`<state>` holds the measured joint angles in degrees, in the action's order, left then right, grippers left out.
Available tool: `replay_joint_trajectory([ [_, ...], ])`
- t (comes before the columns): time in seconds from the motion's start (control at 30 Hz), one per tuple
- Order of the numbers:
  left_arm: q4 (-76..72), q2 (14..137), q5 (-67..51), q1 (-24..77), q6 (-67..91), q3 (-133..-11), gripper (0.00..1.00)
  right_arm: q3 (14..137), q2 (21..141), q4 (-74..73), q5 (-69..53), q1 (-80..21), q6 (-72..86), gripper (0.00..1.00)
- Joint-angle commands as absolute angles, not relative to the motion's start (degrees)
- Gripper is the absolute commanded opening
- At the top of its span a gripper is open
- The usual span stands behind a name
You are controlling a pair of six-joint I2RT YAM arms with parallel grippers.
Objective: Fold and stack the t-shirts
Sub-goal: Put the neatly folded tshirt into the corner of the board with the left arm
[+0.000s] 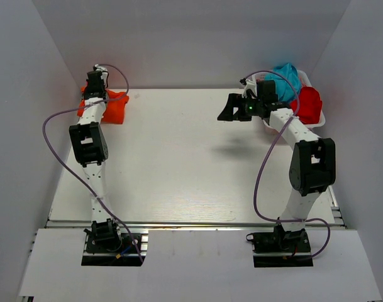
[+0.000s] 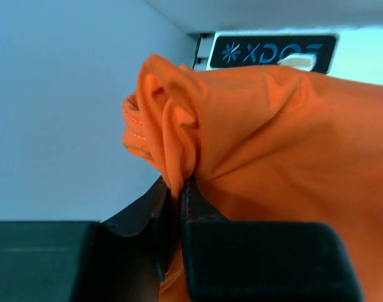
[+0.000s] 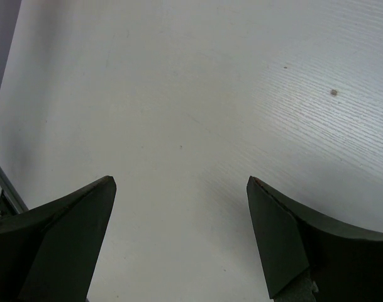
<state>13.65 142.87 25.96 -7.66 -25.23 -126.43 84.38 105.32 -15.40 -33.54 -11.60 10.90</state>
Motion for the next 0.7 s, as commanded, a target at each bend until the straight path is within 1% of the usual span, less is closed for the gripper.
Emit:
replay_joint_trajectory([
  [0.0, 10.3, 143.3, 25.3, -8.5, -26.5, -130.1, 0.0, 87.6, 105.4, -16.1, -32.3, -11.2, 9.9, 0.9],
  [0.03, 8.9, 144.1, 26.7, -9.1, -26.5, -130.1, 0.0, 87.8, 105.6, -15.9, -32.3, -11.3, 9.9, 0.9],
  [0.07, 6.7, 144.7, 29.0, -9.1, -26.5, -130.6, 0.22, 87.9, 105.8, -15.8, -32.3, -11.3, 10.0, 0.9],
  [0.1, 6.1, 145.2, 29.0, -9.1, -27.0, -131.6, 0.48, 88.0, 105.9, -15.6, -32.3, -11.3, 10.2, 0.9],
  [0.13, 6.1, 146.4, 29.0, -9.1, -27.0, -132.7, 0.83, 88.2, 106.3, -15.8, -32.3, -11.4, 10.5, 0.9],
  [0.17, 6.1, 146.9, 29.0, -9.1, -27.0, -135.1, 1.0, 88.1, 106.6, -15.6, -32.6, -11.2, 10.7, 0.9],
  [0.27, 6.1, 147.0, 29.0, -9.1, -26.5, -136.5, 1.0, 88.7, 107.3, -15.3, -33.2, -11.3, 11.2, 0.9],
  [0.4, 8.6, 142.2, 26.6, -9.1, -22.2, -136.0, 1.0, 88.7, 107.1, -15.1, -33.4, -11.5, 12.2, 0.9],
  [0.43, 9.1, 140.8, 26.5, -9.1, -20.9, -133.7, 1.0, 88.3, 107.1, -15.0, -33.3, -11.6, 12.3, 0.9],
  [0.6, 17.7, 132.0, 18.7, -8.1, -12.3, -127.9, 1.0, 85.3, 103.8, -12.9, -33.1, -11.5, 12.7, 0.9],
  [0.67, 20.6, 127.9, 13.1, -8.1, -8.0, -124.6, 1.0, 82.9, 102.1, -12.6, -33.2, -11.6, 12.8, 0.9],
])
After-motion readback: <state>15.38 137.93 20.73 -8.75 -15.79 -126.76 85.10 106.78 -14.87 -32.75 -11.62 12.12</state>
